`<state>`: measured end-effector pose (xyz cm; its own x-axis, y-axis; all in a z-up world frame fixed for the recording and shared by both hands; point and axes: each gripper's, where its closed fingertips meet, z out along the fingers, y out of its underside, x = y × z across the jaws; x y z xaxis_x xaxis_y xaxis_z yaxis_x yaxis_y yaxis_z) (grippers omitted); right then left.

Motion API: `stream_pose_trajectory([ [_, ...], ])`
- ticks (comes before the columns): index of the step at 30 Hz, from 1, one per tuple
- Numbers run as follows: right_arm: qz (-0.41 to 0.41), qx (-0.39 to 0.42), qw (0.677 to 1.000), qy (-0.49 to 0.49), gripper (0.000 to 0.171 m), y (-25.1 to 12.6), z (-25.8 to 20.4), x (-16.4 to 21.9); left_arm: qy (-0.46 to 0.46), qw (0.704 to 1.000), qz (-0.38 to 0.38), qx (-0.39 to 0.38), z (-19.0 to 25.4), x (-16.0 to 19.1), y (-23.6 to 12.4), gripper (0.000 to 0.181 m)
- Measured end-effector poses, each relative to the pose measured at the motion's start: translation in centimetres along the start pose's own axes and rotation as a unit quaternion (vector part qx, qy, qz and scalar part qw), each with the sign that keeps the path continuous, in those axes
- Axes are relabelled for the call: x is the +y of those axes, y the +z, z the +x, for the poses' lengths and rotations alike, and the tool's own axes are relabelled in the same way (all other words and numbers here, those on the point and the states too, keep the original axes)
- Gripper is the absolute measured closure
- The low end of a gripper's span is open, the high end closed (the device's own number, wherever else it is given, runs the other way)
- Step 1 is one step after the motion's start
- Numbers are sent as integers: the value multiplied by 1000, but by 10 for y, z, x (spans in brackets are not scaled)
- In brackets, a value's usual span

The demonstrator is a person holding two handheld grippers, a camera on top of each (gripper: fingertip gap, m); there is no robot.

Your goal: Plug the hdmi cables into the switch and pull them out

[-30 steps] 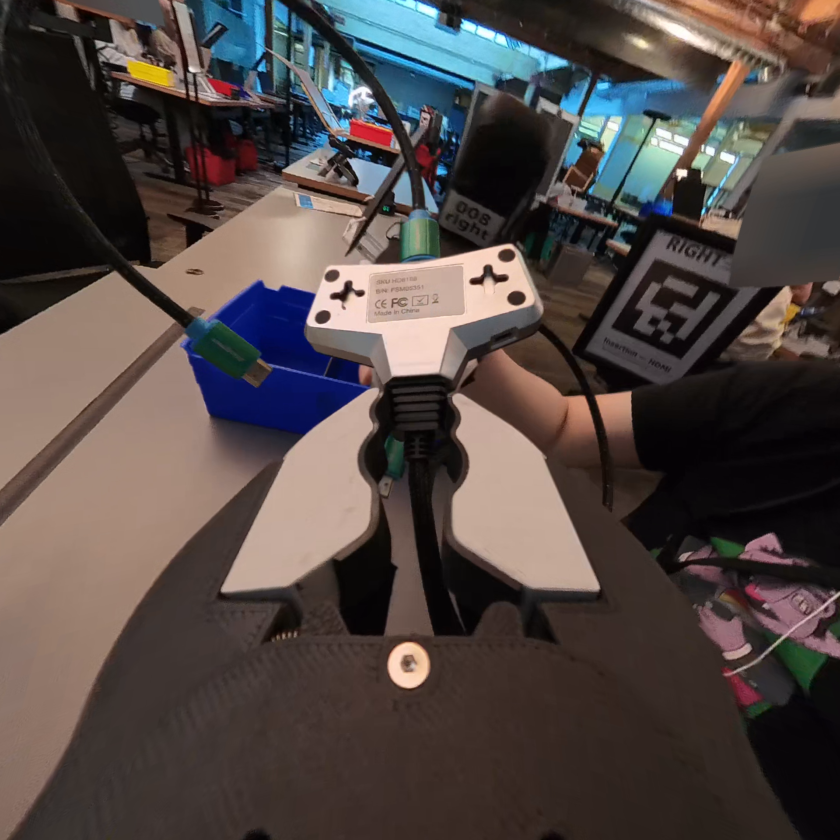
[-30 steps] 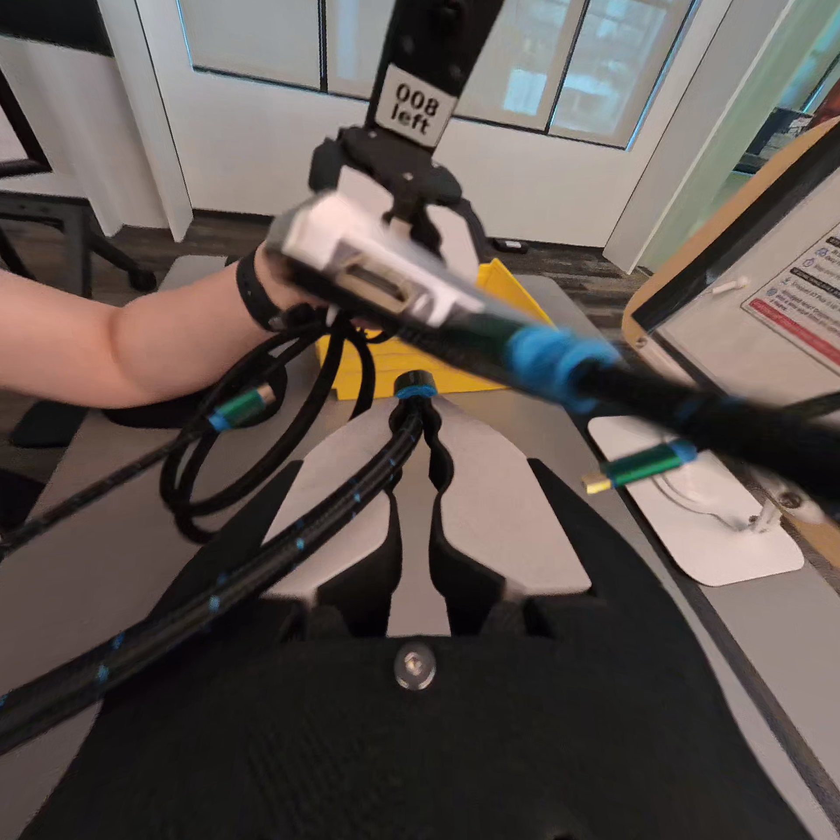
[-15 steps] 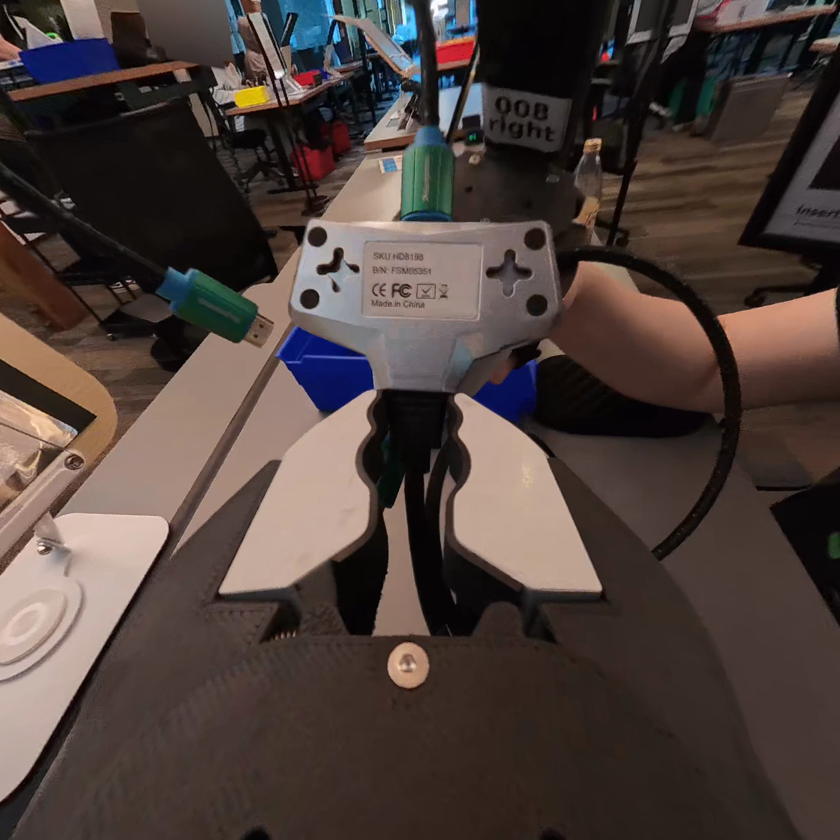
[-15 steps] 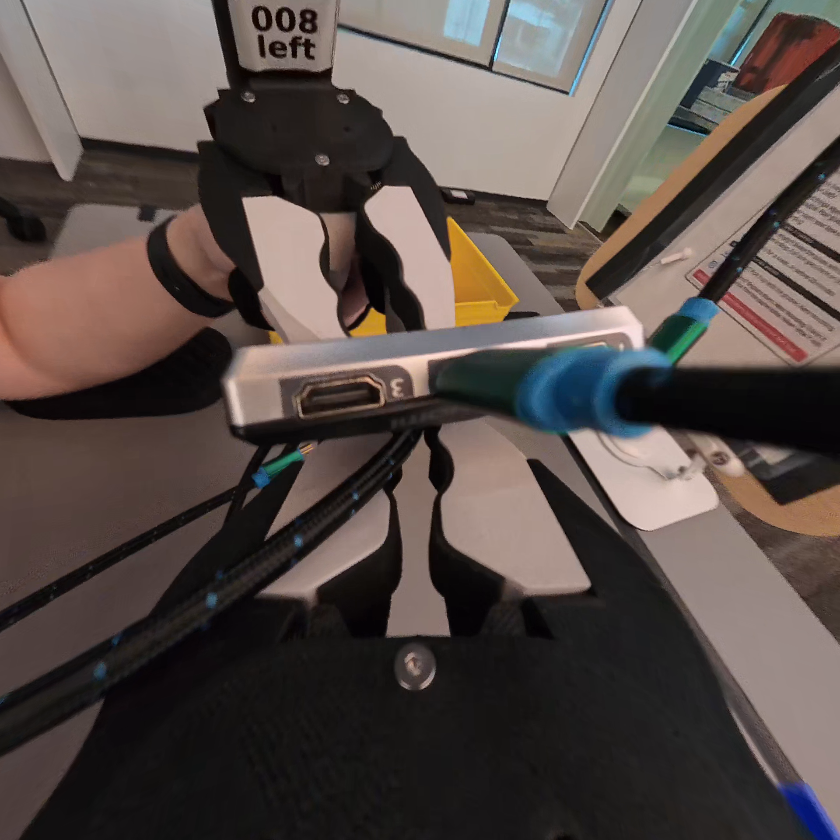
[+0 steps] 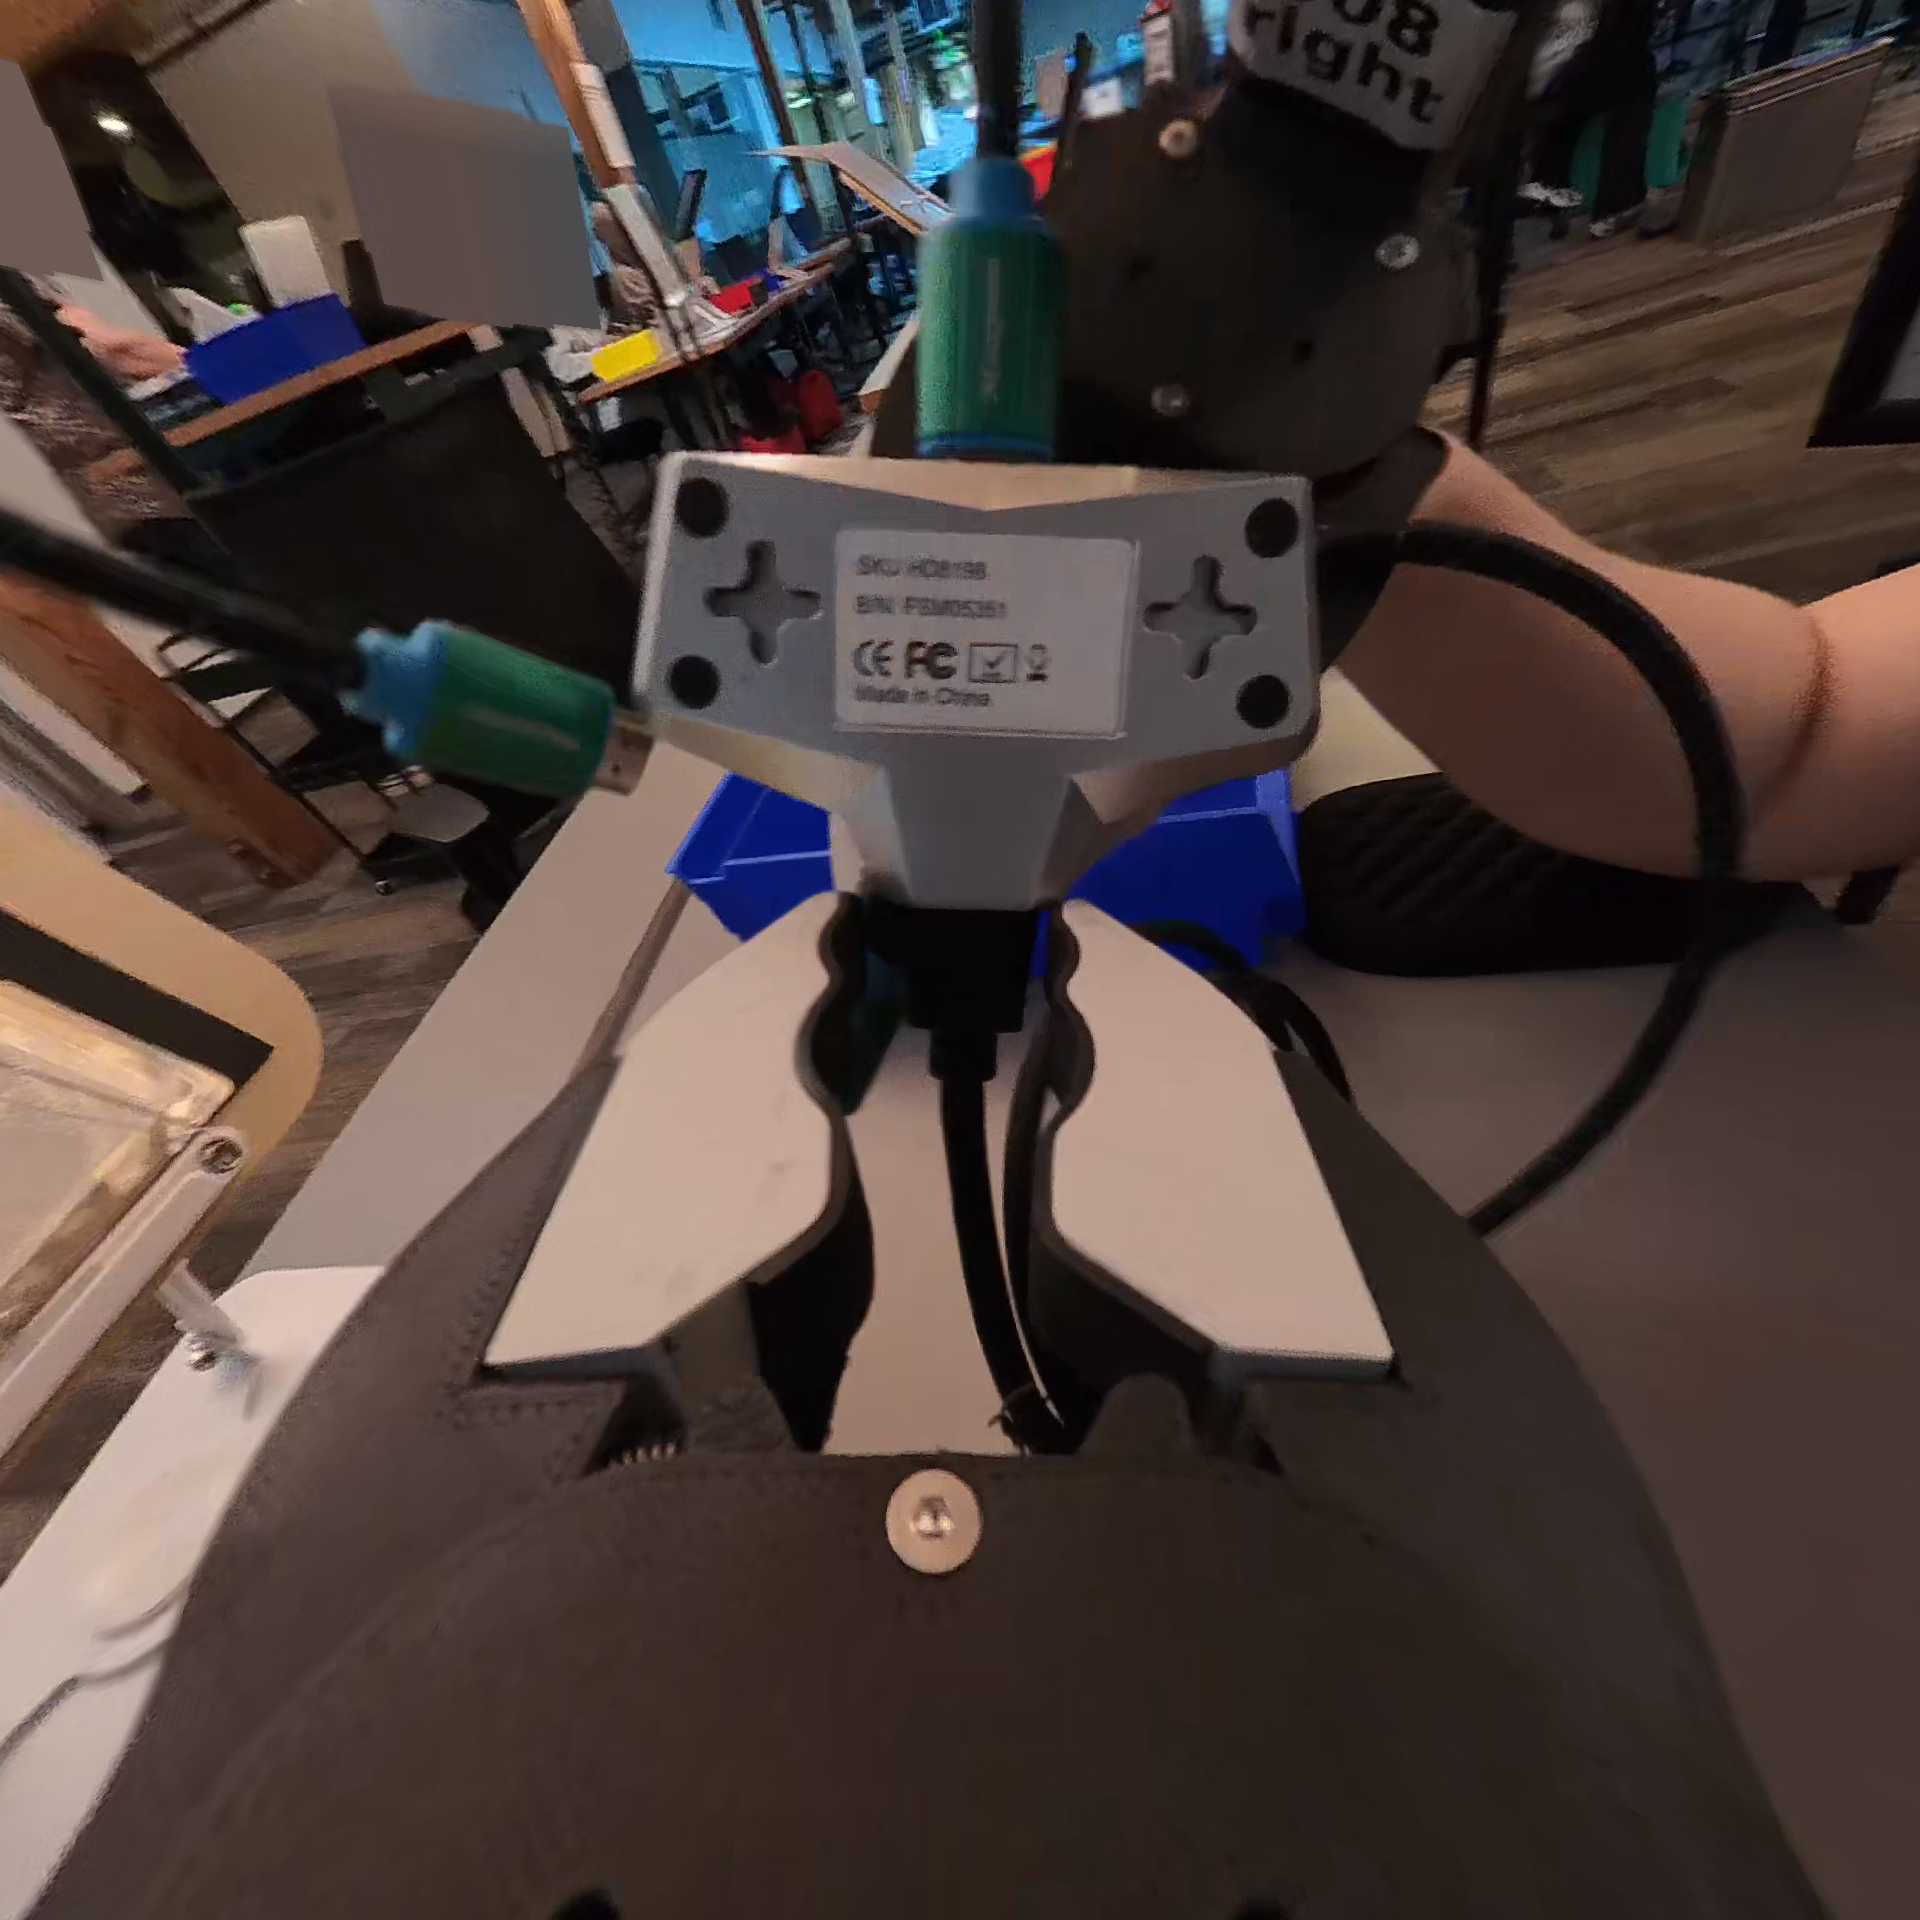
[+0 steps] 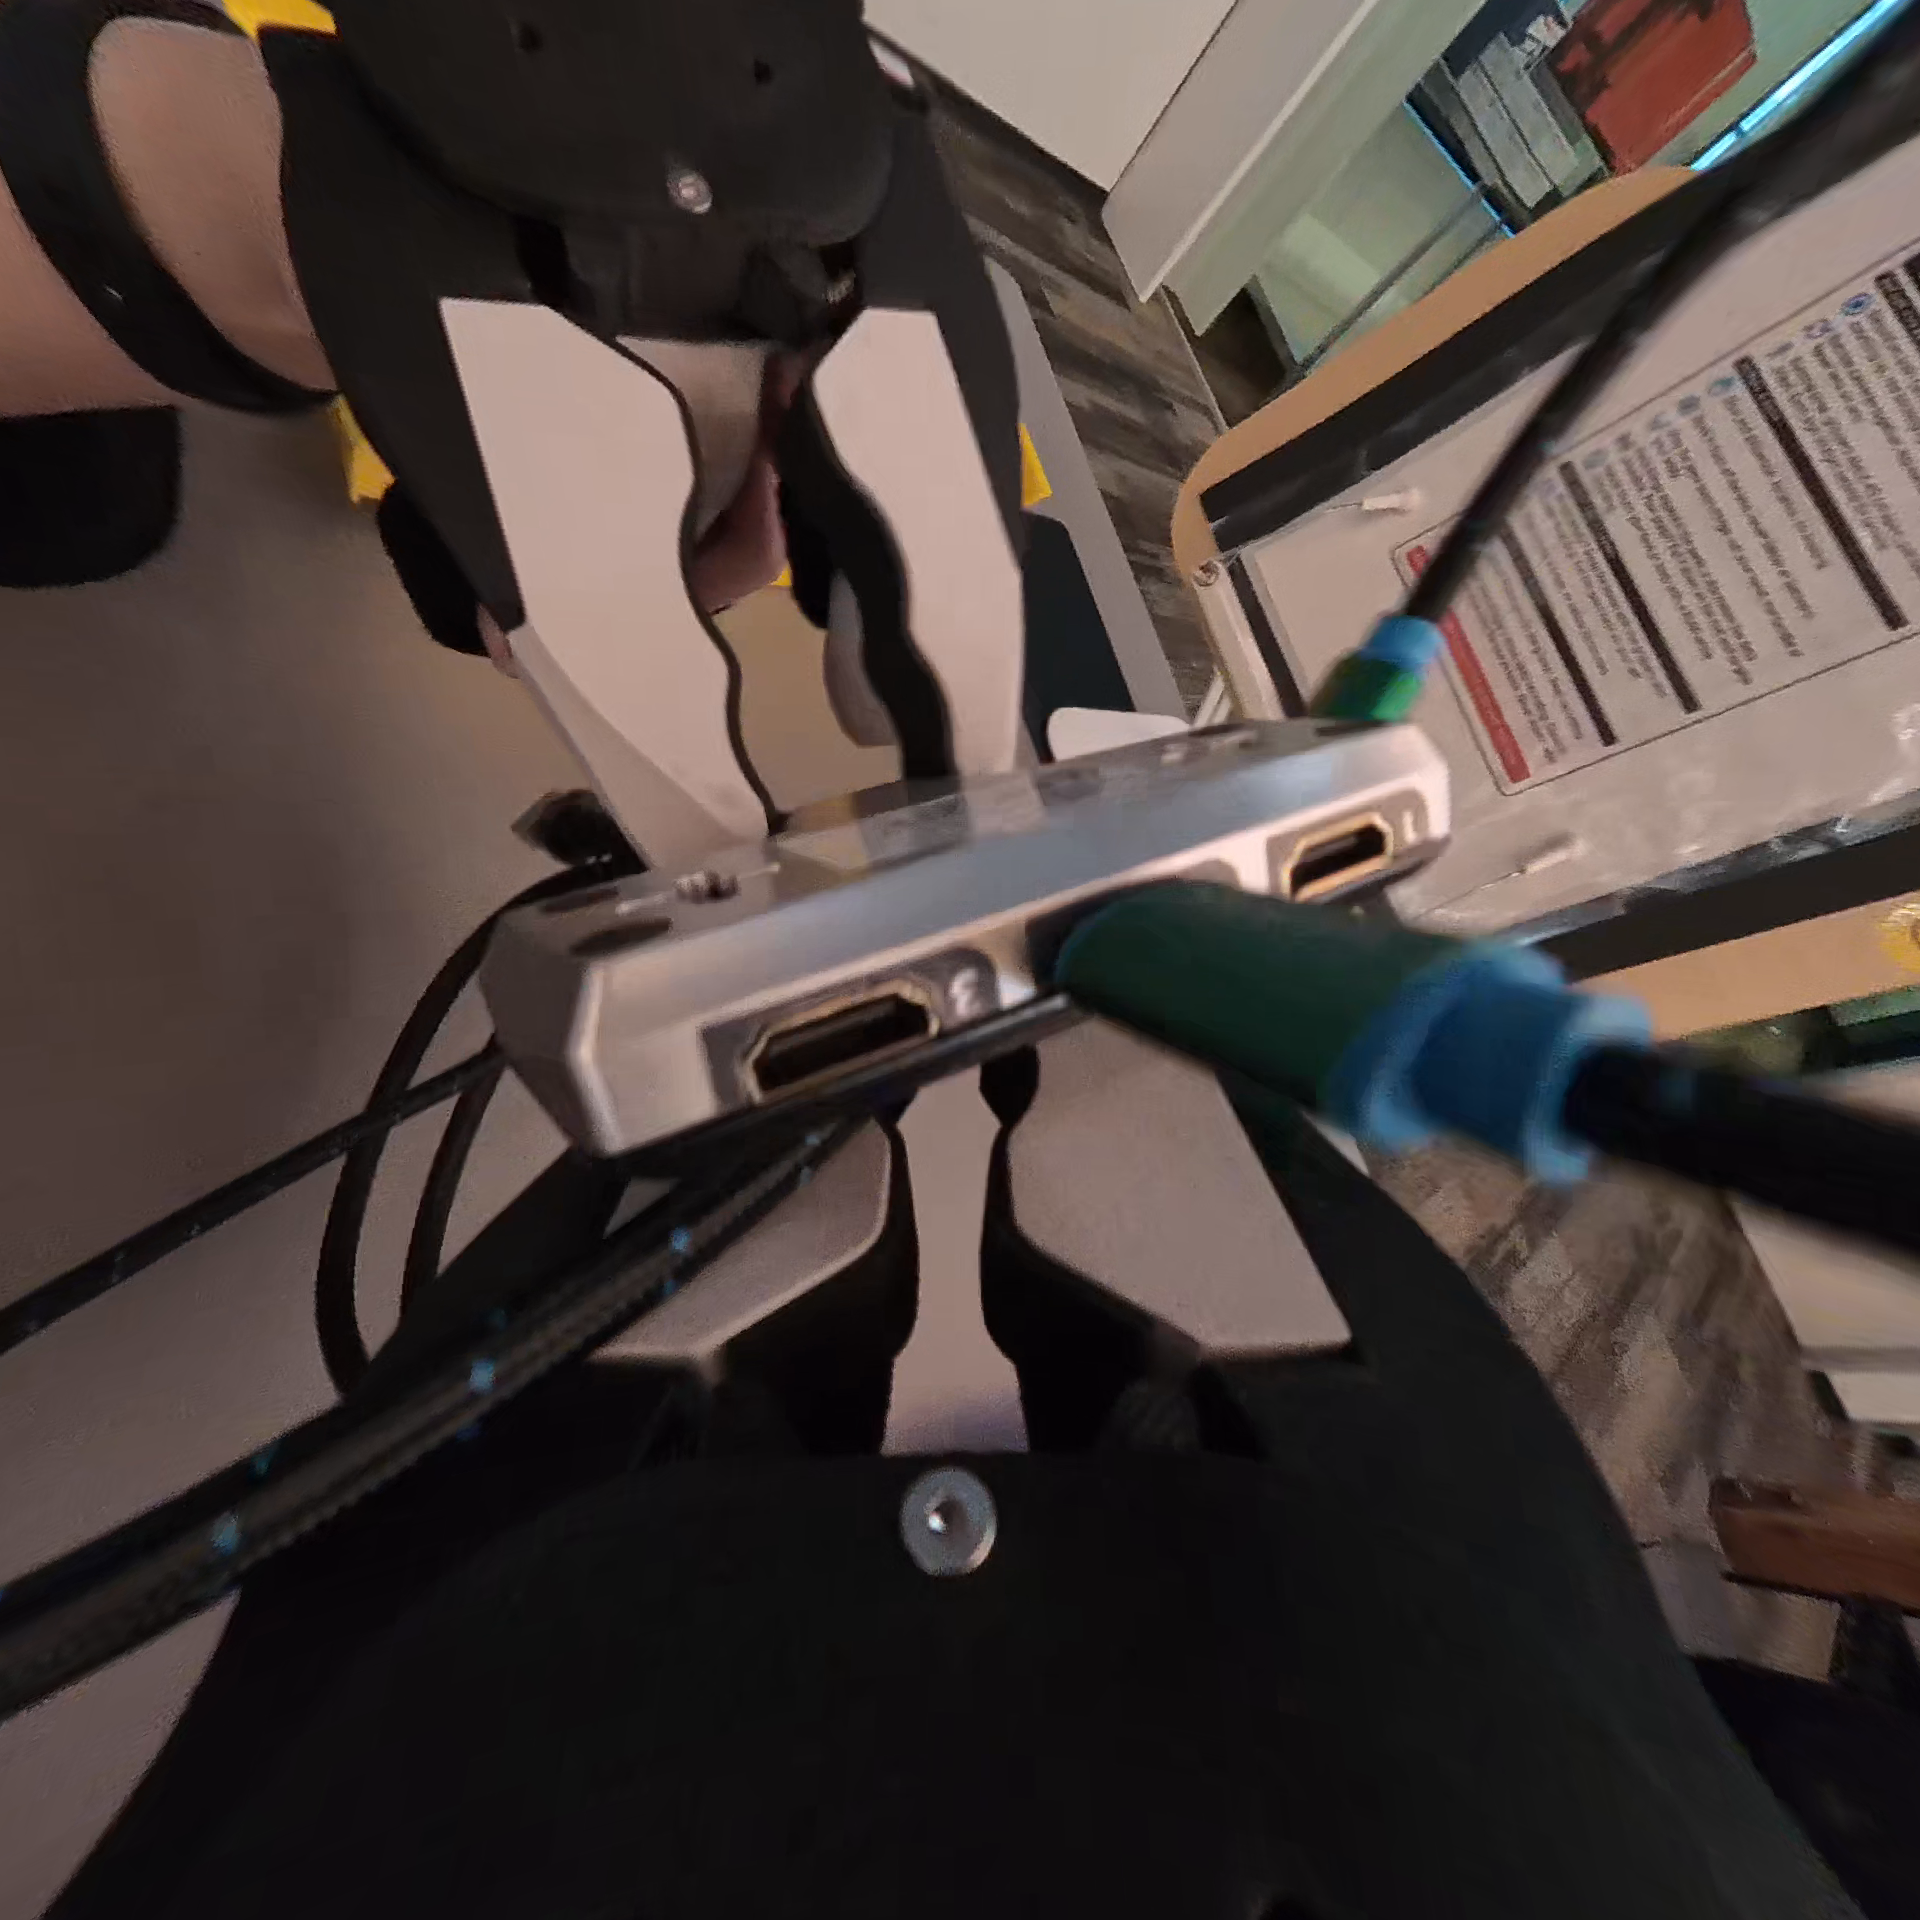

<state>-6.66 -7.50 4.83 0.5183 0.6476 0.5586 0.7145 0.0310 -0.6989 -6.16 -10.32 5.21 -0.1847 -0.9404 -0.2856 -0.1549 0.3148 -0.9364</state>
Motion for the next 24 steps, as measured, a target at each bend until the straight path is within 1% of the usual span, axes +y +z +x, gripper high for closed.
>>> stream_pose_trajectory([
  [1, 1, 2, 1000, 2, 165, -1, 1, 0, -1, 1000, 3, 5, 2, 0, 1, 153],
  [2, 1, 1, 1000, 6, 165, -2, 1, 0, 0, 1000, 8, 4, 2, -1, 1, 153],
  [3, 2, 4, 1000, 7, 164, -3, 3, 0, 0, 1000, 10, 2, 1, -1, 2, 150],
  [6, -10, 18, 1000, 4, 164, -5, 7, 2, 7, 1000, 9, -1, 3, 0, 7, 133],
  [8, -21, 28, 999, -4, 164, -4, 9, 6, 23, 1000, -1, -13, 2, 3, 10, 132],
  [11, -25, 46, 999, 3, 164, -5, 14, 5, 12, 999, 24, -18, 0, -1, 12, 131],
  [13, -41, 63, 997, -2, 164, -5, 17, 8, 3, 1000, 21, -22, -3, 1, 12, 135],
  [14, -41, 83, 996, -5, 165, -6, 21, 6, 3, 1000, 6, -31, -6, 4, 12, 145],
  [16, -44, 96, 994, -6, 164, -7, 23, 4, 4, 999, -14, -42, -12, 10, 11, 146],
  [21, -39, 115, 993, 5, 164, -6, 26, 1, 17, 997, -18, -66, -17, 10, 9, 145],
  [24, -49, 129, 990, 4, 164, -3, 26, 1, -5, 998, -17, -64, -17, 7, 9, 141],
])
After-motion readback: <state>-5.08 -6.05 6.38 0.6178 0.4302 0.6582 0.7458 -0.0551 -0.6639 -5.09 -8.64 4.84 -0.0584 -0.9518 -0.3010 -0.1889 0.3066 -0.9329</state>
